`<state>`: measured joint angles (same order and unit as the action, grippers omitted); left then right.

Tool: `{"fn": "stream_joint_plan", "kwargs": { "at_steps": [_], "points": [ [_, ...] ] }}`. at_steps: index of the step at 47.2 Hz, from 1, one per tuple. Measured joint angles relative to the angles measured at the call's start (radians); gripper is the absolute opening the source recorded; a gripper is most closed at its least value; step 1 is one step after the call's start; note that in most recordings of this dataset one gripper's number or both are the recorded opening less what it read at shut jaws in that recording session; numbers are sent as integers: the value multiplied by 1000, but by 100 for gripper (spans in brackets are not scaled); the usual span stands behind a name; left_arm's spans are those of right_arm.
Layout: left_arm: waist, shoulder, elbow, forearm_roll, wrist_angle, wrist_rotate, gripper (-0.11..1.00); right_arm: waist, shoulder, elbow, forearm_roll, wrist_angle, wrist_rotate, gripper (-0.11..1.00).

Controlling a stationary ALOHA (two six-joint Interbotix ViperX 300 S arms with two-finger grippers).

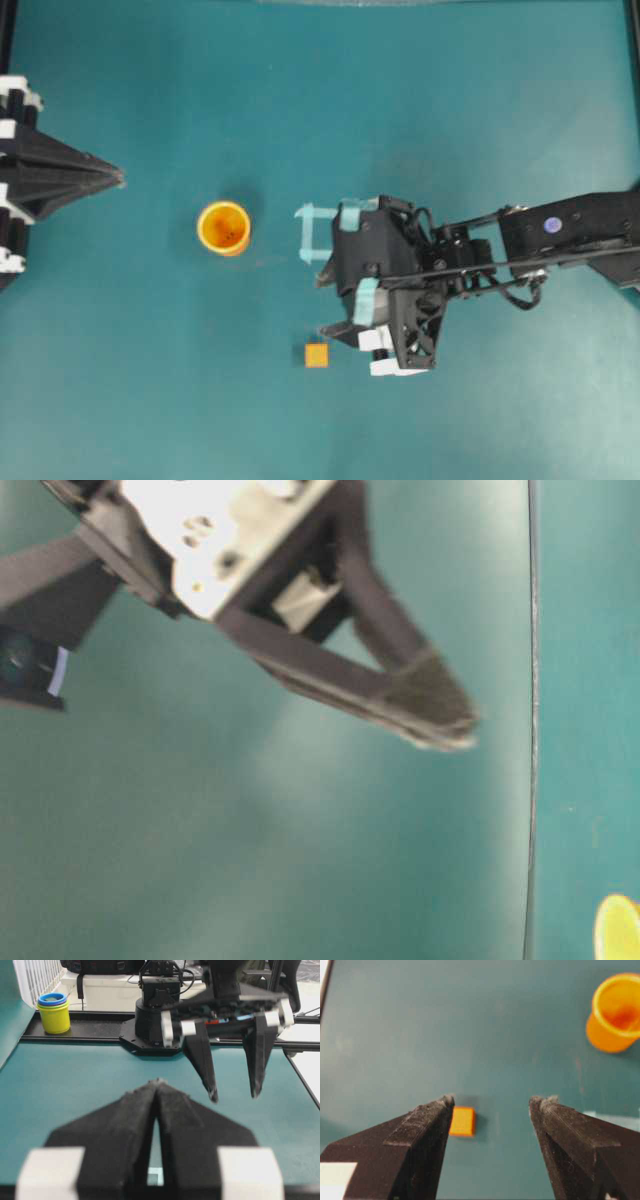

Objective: Lift the orange block with right arm.
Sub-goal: 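Lower the right gripper around the orange cube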

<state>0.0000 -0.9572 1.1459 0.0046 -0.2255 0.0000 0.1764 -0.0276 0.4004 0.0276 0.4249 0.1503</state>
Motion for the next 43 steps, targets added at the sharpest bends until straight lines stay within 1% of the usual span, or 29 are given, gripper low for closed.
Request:
{"fn": "stream_joint_plan", "kwargs": {
  "at_steps": [9, 19, 30, 43],
  "points": [
    [0, 2, 0, 0, -2, -2, 0, 12, 72, -37, 0, 48, 0, 64],
    [0, 2, 0, -2, 0, -2, 0, 38, 150, -72, 0, 52, 0, 64],
    [0, 2, 0, 0, 0, -2, 0, 61, 229, -77, 0, 52, 0, 64],
    [0, 2, 0, -2, 0, -2, 0, 67, 287, -77, 0, 43, 2, 64]
  ]
}}
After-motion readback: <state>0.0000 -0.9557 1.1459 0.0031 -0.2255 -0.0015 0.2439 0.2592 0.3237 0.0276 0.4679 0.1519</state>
